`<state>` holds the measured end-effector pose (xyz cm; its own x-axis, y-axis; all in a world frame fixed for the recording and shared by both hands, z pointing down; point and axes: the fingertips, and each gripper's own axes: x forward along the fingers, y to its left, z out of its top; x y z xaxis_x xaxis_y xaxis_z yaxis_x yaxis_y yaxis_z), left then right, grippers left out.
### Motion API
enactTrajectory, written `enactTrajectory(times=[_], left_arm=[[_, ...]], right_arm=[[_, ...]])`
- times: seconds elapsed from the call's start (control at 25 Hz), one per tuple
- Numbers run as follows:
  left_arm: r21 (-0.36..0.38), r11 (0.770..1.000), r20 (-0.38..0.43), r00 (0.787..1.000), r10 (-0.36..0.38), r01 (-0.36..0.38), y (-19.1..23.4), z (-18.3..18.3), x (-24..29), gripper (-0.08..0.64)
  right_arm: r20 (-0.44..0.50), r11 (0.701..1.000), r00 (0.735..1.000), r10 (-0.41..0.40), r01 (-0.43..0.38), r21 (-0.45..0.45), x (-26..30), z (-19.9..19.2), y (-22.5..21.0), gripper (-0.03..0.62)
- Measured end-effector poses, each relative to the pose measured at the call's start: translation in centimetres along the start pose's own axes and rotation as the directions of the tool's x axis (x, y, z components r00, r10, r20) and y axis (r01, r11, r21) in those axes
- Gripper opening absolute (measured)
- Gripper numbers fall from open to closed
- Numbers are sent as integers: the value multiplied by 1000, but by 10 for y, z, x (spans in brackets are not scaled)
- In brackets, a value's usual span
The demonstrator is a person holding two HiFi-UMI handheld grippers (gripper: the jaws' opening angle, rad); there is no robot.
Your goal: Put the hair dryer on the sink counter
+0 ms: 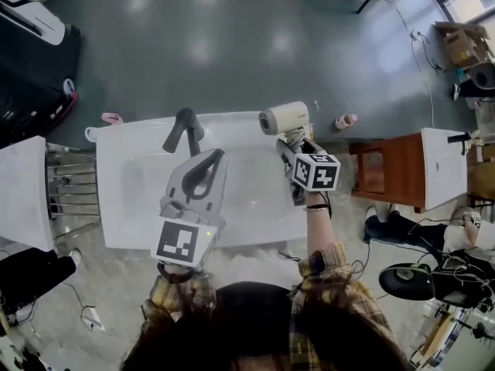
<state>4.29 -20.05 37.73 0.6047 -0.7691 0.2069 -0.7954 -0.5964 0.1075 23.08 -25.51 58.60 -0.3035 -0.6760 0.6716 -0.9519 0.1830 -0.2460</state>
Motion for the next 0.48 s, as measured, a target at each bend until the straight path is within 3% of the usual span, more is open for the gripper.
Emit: enactTrajectory(times=[0.48], left_arm=[[-6, 1000, -5, 1000, -13, 13, -9, -8, 11, 25]], right_arm=[[-81, 997, 996, -43, 38, -60, 15, -25, -11, 282]])
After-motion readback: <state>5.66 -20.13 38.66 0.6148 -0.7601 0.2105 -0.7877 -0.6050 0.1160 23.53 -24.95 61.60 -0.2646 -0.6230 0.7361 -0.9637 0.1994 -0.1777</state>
